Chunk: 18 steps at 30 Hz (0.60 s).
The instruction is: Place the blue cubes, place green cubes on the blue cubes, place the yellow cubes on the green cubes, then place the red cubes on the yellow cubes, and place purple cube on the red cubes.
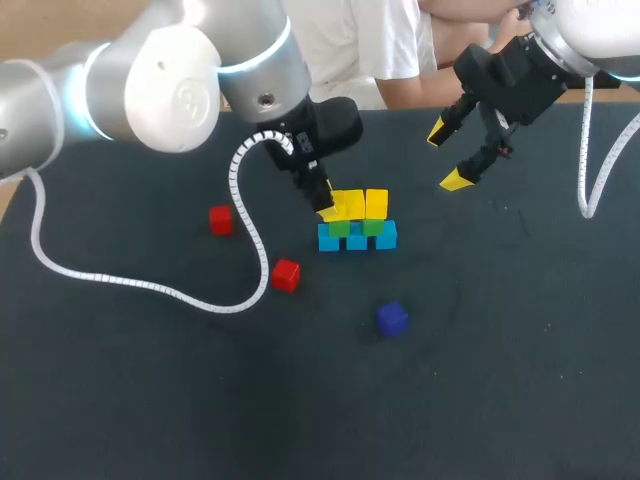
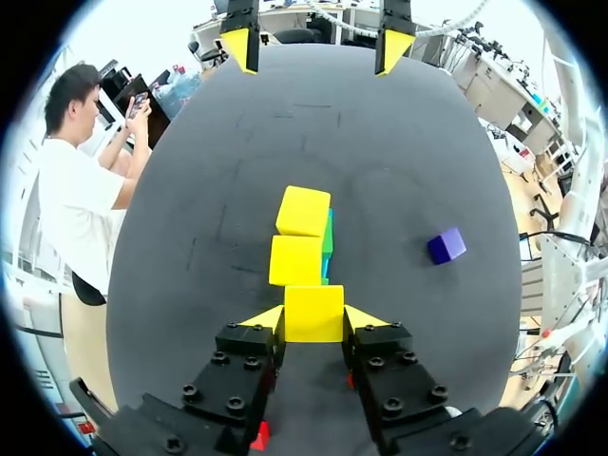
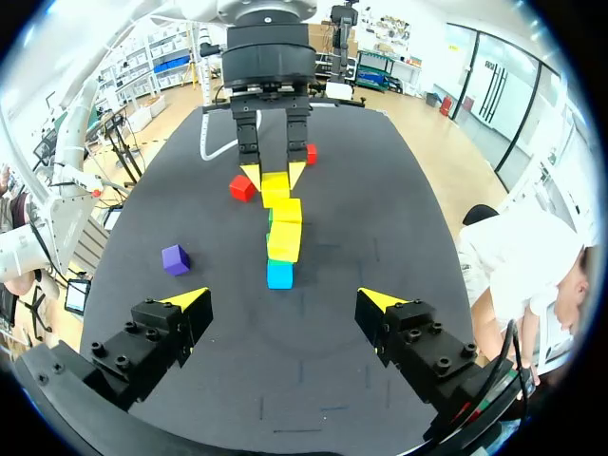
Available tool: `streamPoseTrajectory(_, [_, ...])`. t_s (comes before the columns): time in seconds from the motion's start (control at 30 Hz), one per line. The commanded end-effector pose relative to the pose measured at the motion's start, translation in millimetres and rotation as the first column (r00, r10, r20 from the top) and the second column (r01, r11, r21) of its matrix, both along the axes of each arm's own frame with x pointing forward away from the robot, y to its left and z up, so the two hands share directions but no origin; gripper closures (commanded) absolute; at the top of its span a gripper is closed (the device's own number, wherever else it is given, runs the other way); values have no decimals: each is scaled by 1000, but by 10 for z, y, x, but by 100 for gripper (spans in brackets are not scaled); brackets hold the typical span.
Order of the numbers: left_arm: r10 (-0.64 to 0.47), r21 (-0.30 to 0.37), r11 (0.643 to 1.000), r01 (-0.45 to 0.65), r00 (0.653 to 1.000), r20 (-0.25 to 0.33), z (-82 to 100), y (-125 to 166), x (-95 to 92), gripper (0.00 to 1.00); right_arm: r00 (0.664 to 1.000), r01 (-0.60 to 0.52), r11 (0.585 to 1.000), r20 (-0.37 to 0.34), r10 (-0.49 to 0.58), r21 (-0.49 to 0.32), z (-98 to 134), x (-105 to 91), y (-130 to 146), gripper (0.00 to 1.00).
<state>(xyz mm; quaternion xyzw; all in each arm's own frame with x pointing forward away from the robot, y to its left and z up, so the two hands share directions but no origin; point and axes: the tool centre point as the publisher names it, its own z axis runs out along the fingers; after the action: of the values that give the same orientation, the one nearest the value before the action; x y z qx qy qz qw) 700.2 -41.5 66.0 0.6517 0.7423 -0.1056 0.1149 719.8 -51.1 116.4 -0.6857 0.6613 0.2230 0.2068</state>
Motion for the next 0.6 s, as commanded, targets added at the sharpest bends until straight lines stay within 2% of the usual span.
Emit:
streamPoseTrajectory(0.03, [-2,5,1000,2,1000,-10,0,-6,43,100,1000,-1,1000,-1,1,1,-2,5,0,0])
streamPoseTrajectory(0.6, [-15,14,1000,15,1000,-23,-39,51,116,100,1000,-1,1000,-1,1,1,-2,5,0,0])
